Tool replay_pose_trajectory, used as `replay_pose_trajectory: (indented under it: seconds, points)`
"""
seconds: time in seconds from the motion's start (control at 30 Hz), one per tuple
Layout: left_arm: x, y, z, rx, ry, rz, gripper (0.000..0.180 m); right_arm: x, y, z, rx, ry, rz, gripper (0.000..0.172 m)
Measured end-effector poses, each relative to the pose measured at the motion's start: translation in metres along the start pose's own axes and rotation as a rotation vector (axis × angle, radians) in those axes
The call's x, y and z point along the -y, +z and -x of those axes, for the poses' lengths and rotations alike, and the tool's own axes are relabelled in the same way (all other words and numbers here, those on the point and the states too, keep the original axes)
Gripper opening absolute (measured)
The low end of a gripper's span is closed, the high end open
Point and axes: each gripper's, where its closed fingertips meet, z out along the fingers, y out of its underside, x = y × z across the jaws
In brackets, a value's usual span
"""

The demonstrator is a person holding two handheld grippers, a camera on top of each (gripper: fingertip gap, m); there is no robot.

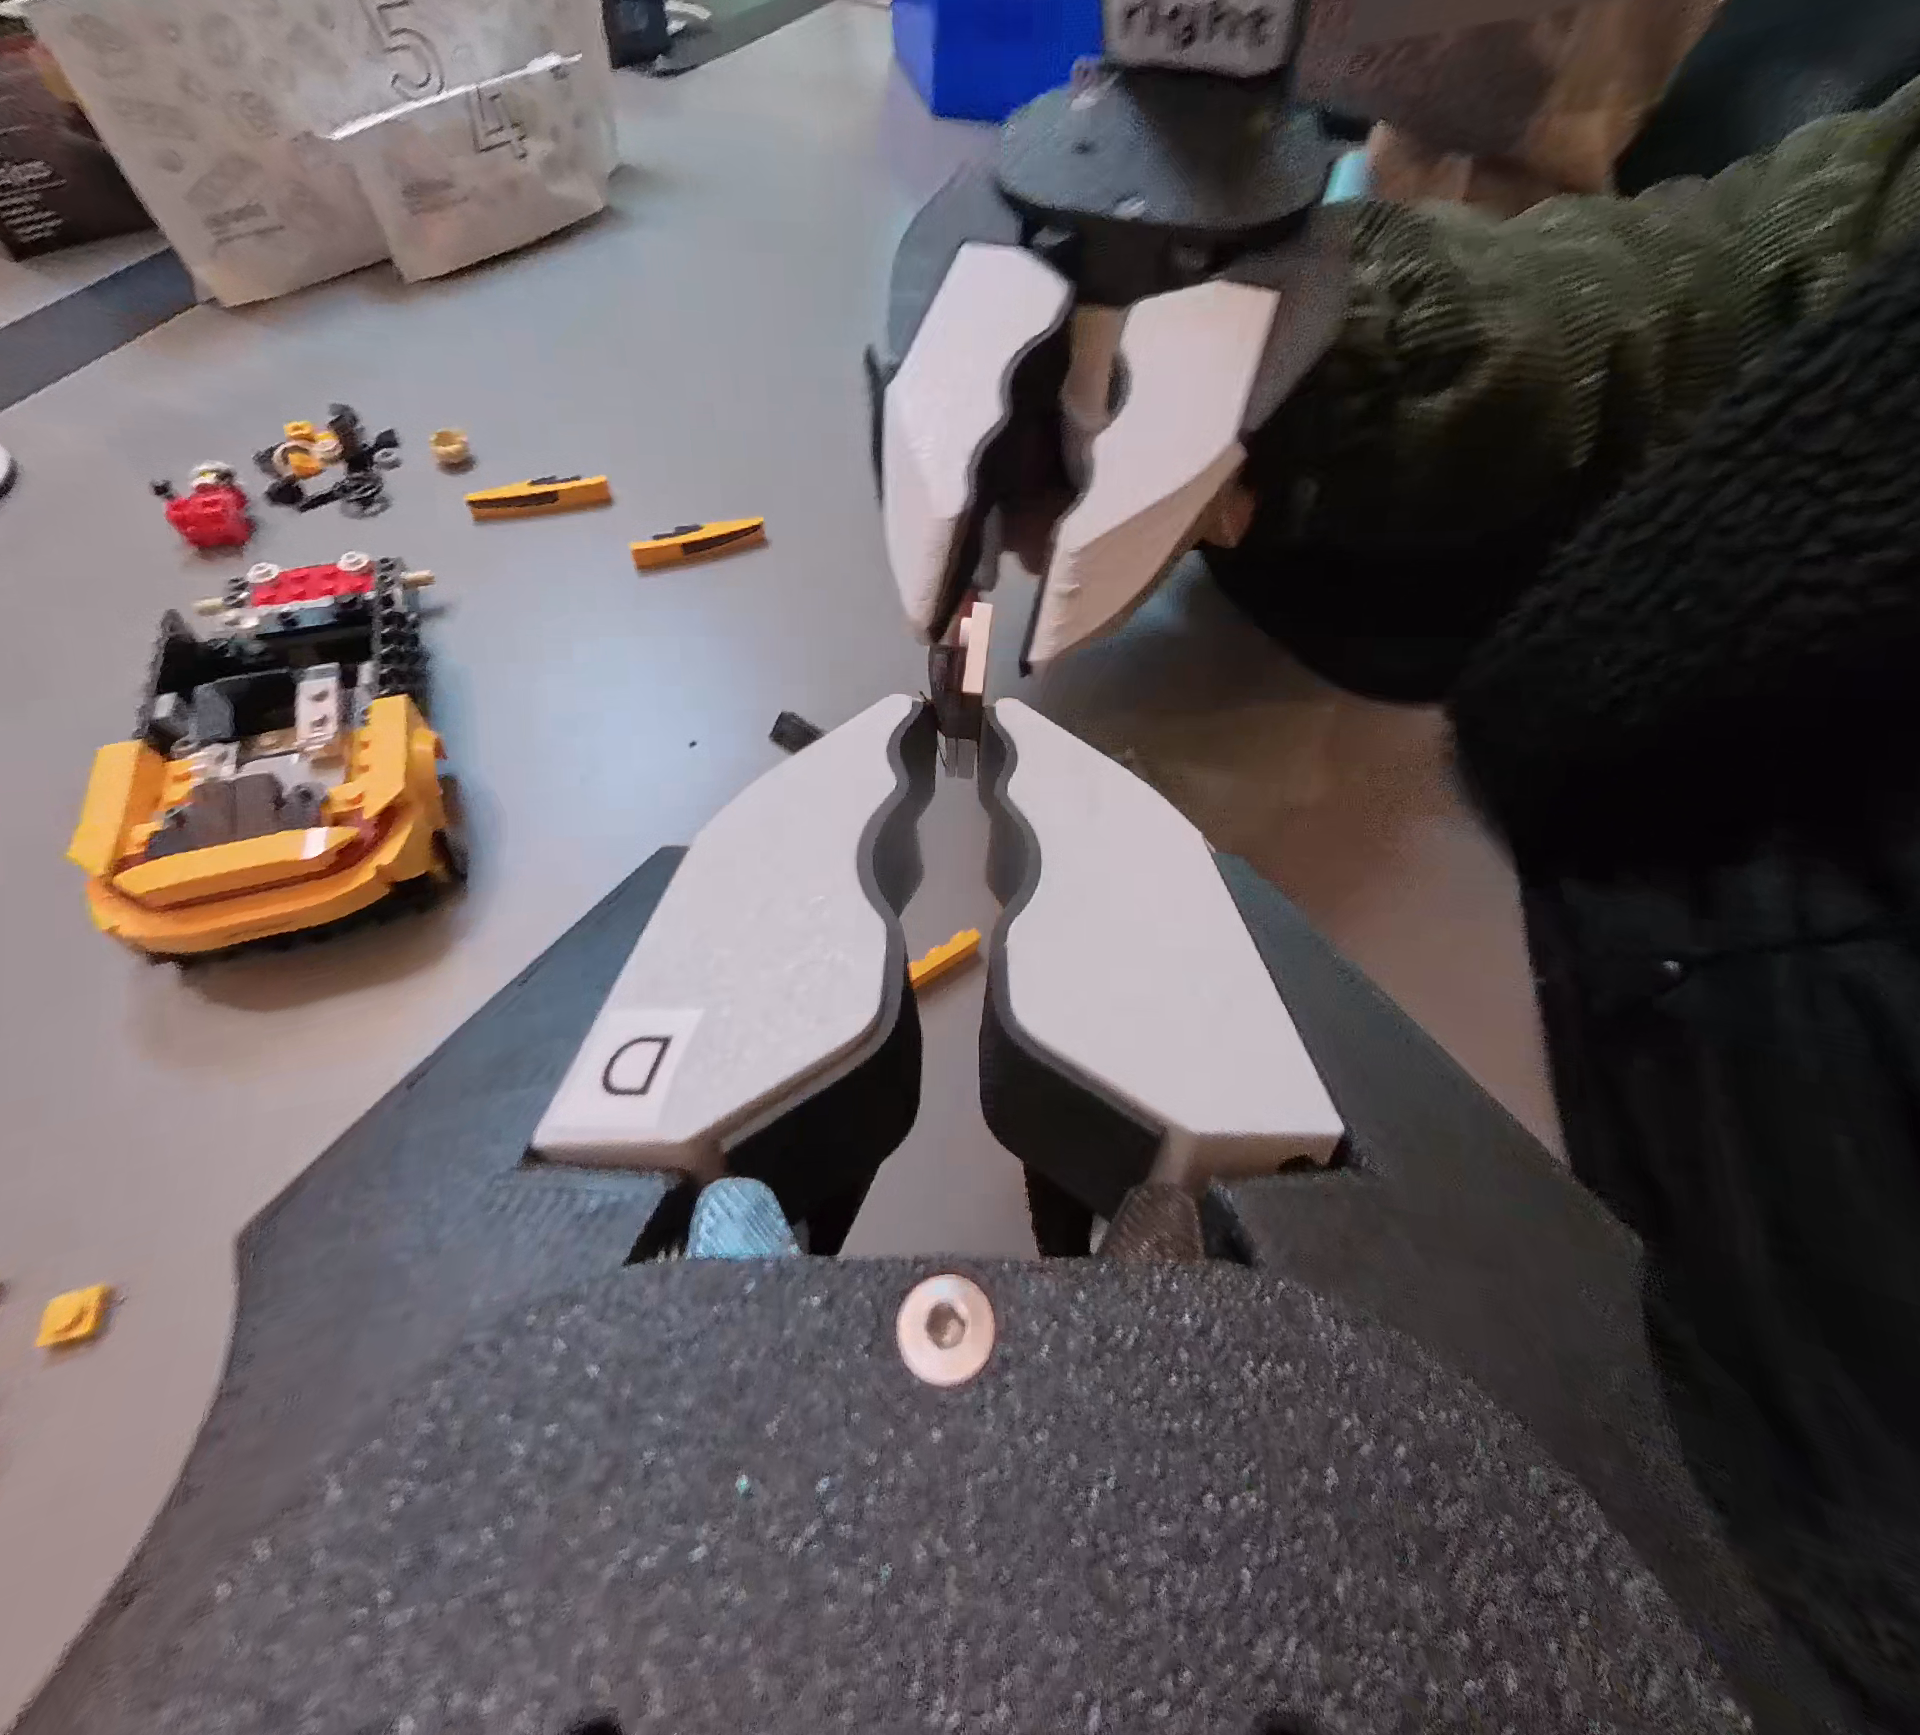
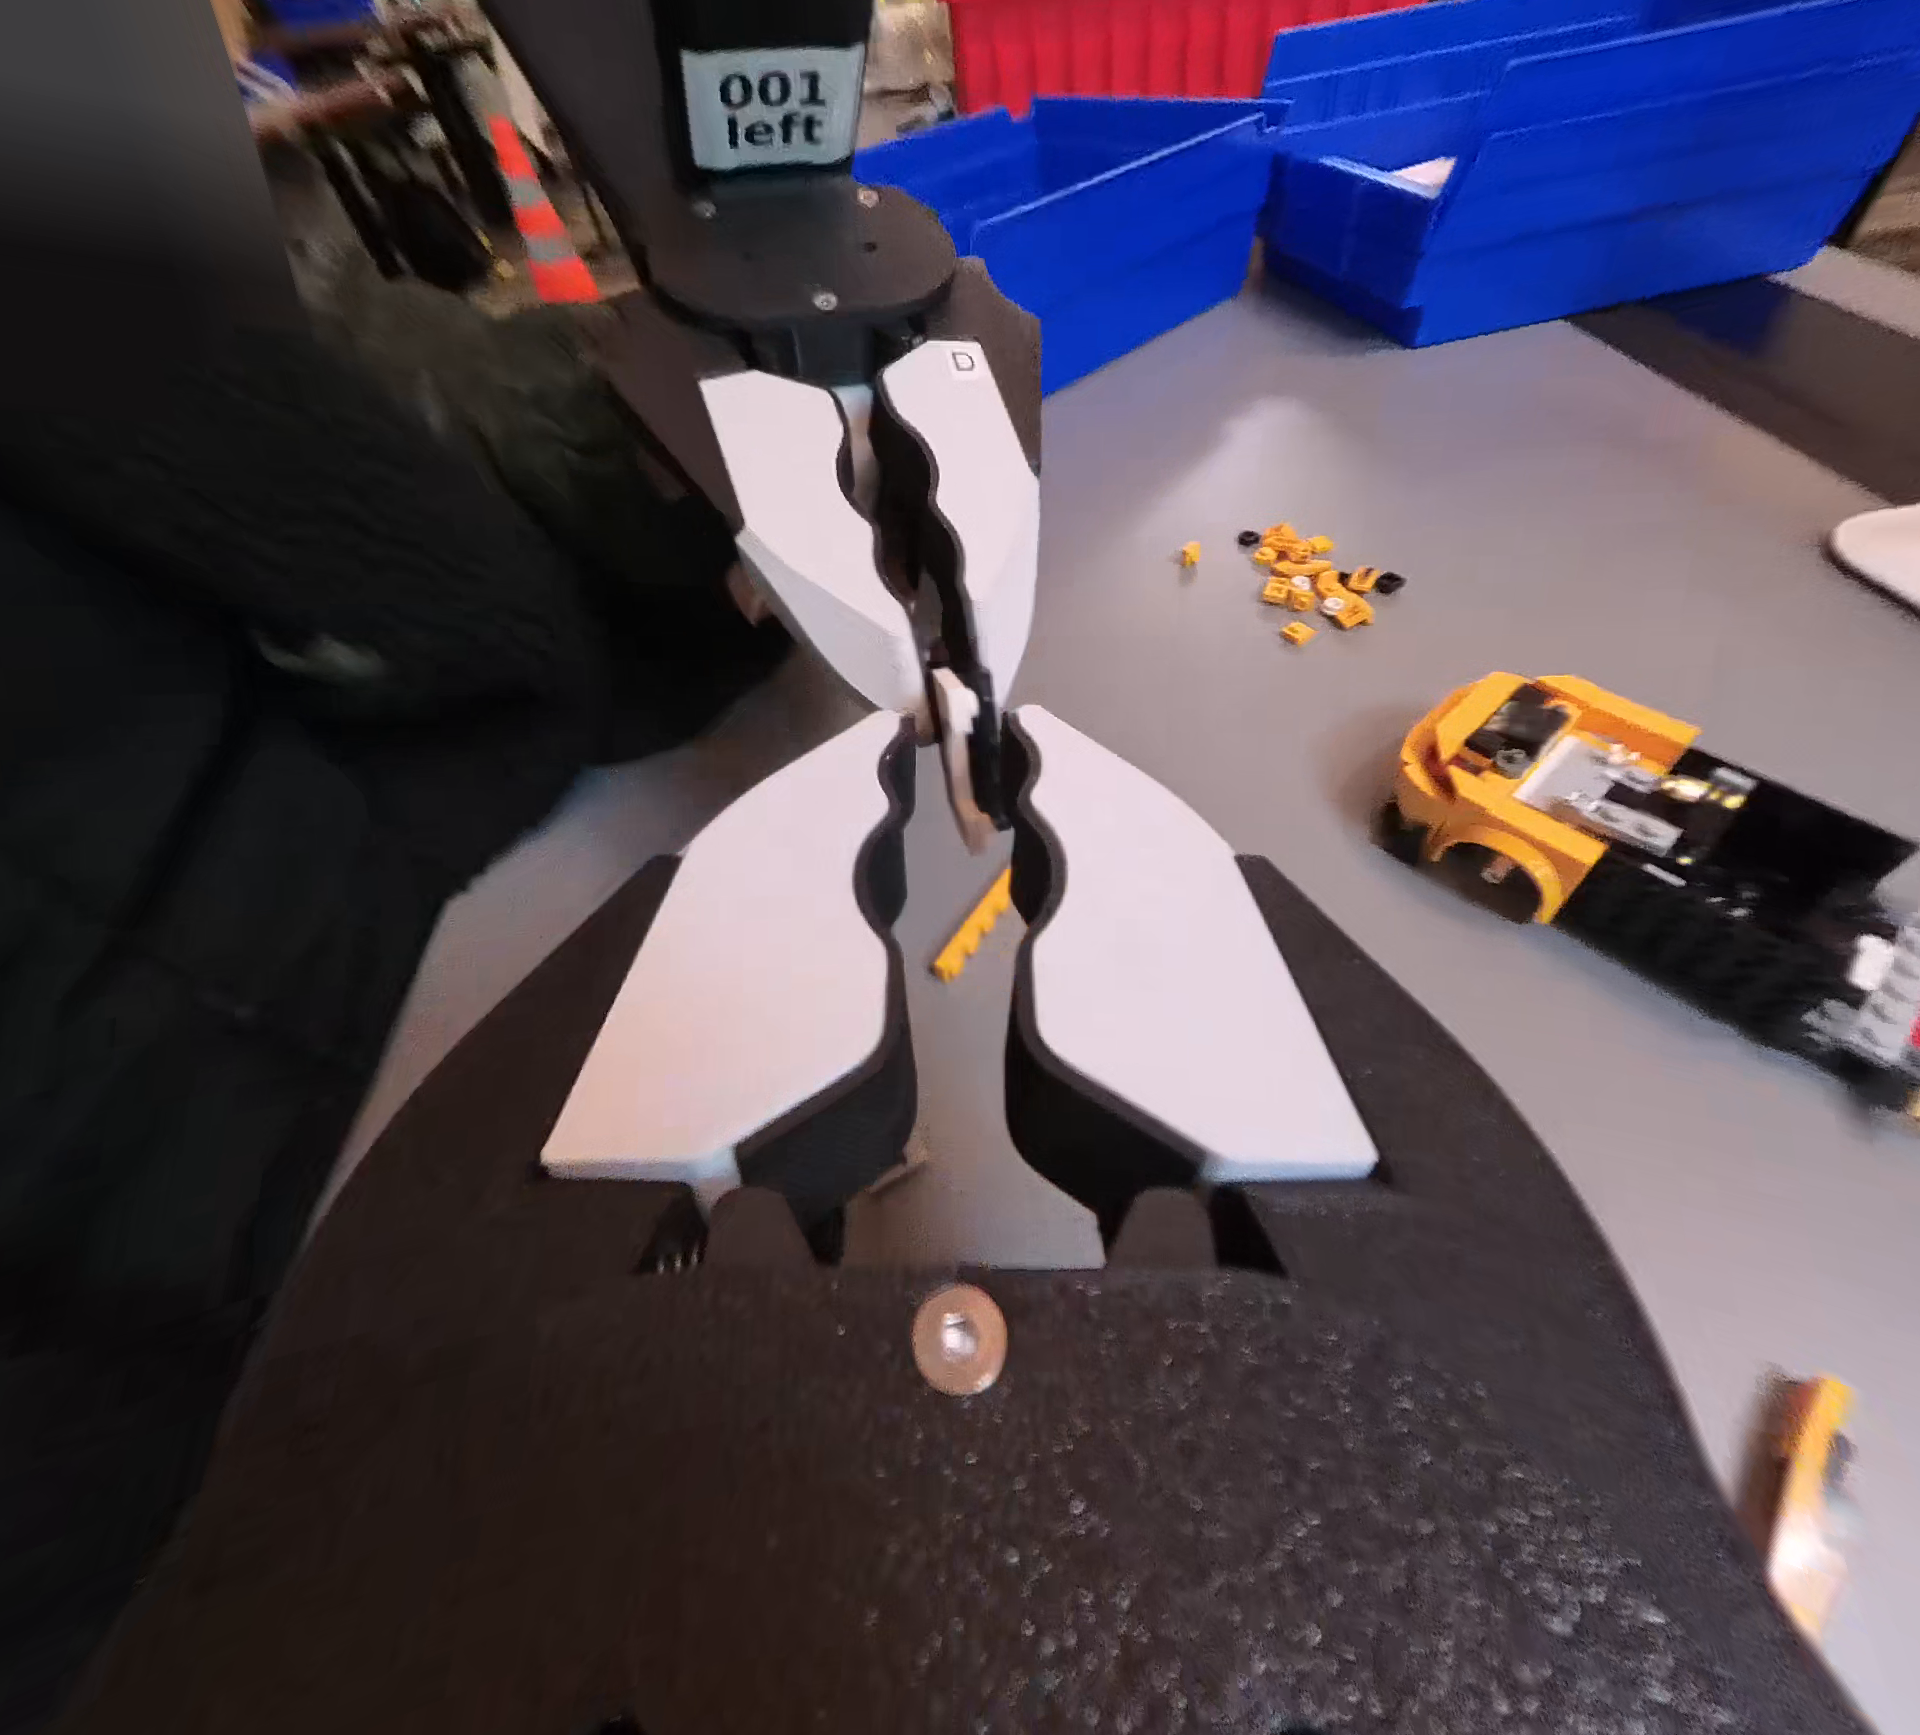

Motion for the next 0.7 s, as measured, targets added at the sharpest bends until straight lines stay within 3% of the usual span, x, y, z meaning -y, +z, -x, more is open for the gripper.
replay_pose_trajectory:
  seconds: [0.23, 0.4, 0.5, 0.7]
  points:
    - [-0.008, 0.005, 0.000, 0.006, -0.050, 0.062, 0.008, -0.009, 0.004, -0.002, -0.073, -0.109, 0.090, 0.005]
    - [-0.008, 0.002, -0.010, -0.208, -0.354, 0.040, 0.008, -0.007, 0.002, 0.008, -0.115, -0.379, 0.126, 0.005]
    - [-0.012, 0.003, -0.017, -0.289, -0.431, 0.050, 0.008, -0.011, 0.002, 0.014, -0.135, -0.555, 0.179, 0.005]
    - [-0.018, 0.006, -0.026, -0.390, -0.521, 0.071, 0.007, -0.018, -0.001, 0.024, -0.135, -0.700, 0.249, 0.005]
